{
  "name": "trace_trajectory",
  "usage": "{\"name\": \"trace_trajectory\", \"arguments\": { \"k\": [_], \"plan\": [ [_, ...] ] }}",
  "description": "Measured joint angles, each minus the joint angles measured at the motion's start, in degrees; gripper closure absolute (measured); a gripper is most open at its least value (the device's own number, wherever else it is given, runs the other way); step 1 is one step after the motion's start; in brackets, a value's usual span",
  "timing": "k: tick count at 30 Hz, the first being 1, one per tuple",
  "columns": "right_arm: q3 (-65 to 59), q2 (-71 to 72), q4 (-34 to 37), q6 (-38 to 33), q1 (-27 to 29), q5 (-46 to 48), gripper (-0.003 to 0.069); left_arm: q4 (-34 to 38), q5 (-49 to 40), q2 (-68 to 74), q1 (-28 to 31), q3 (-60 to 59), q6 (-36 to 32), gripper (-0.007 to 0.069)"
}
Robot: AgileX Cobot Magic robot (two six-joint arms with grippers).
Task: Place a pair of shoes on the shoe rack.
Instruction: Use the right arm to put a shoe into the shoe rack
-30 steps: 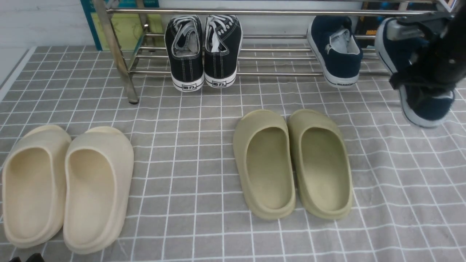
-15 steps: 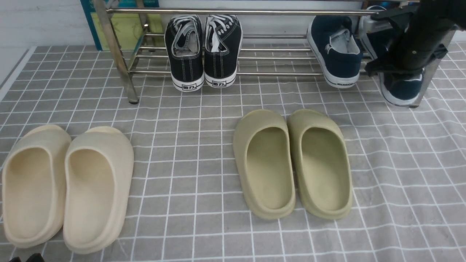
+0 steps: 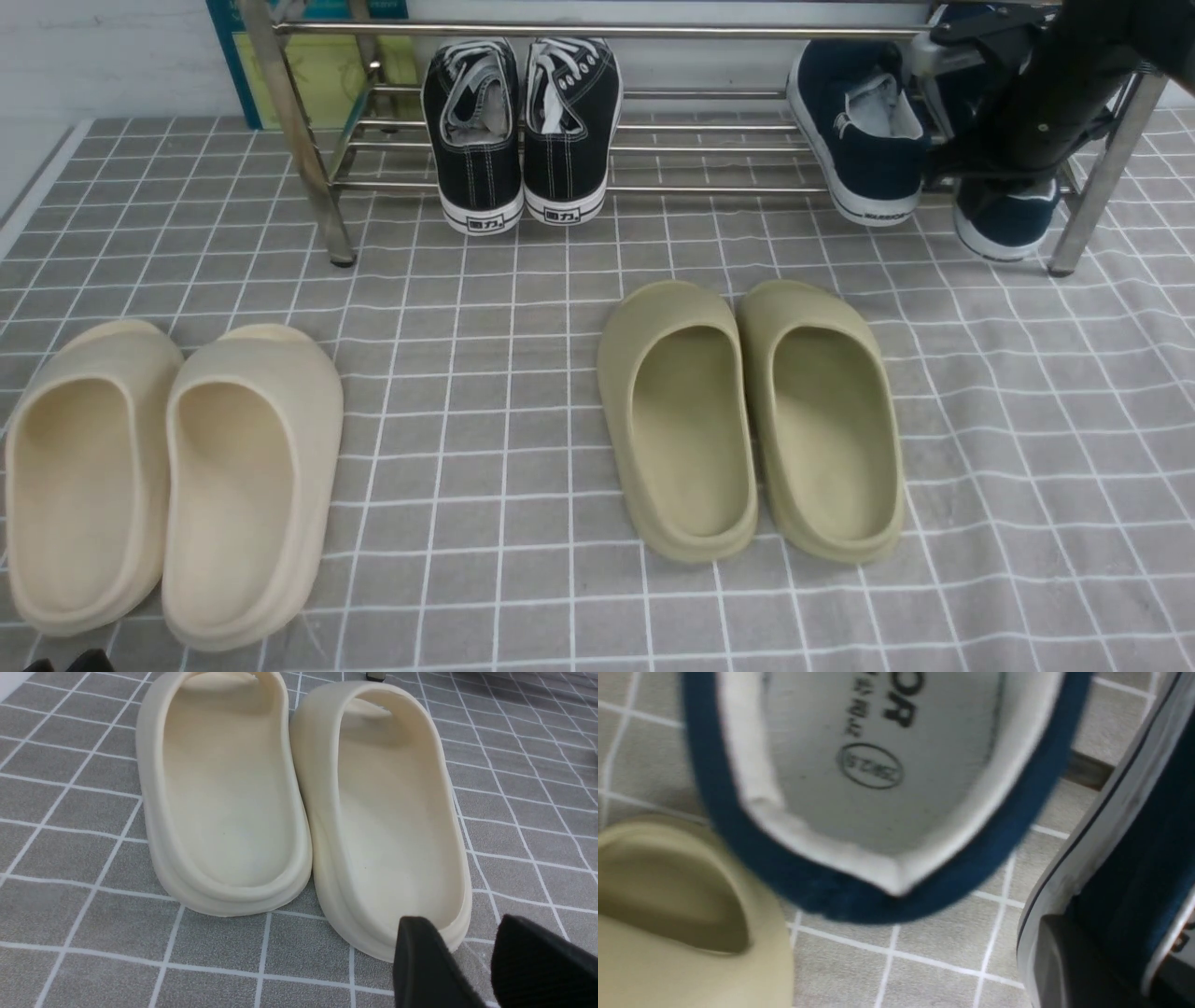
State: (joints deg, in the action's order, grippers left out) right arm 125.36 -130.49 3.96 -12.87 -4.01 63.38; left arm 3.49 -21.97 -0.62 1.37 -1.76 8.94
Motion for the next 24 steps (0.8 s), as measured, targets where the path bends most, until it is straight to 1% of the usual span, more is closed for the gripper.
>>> {"name": "trace_trajectory", "arguments": {
  "k": [9,12,15,18,20,22,24],
  "plan": [
    [0.05,0.0,0.18,-0.81,0.0,-0.29,0.0621,0.0,0.0,0.0,0.0,0.0,0.0,0.0386],
    [0.26,0.0,-0.07,-0.81,0.0,0.03,0.0587,0.0,0.0,0.0,0.0,0.0,0.0,0.0386],
    [1.61,0.0,-0.17,-0.67,0.0,0.17,0.0525,0.0,0.0,0.0,0.0,0.0,0.0,0.0386],
    [4.74,0.11,-0.2,0.83,0.0,2.71,0.0412,0.0,0.0,0.0,0.0,0.0,0.0,0.0386],
    [7.82,0.17,-0.2,1.54,0.0,6.19,0.0335,0.0,0.0,0.0,0.0,0.0,0.0,0.0386],
    [10.52,0.3,-0.15,1.67,0.0,7.38,0.0289,0.0,0.0,0.0,0.0,0.0,0.0,0.0386],
    [11.5,0.99,0.05,2.22,0.0,7.65,0.0263,0.0,0.0,0.0,0.0,0.0,0.0,0.0386]
  ]
}}
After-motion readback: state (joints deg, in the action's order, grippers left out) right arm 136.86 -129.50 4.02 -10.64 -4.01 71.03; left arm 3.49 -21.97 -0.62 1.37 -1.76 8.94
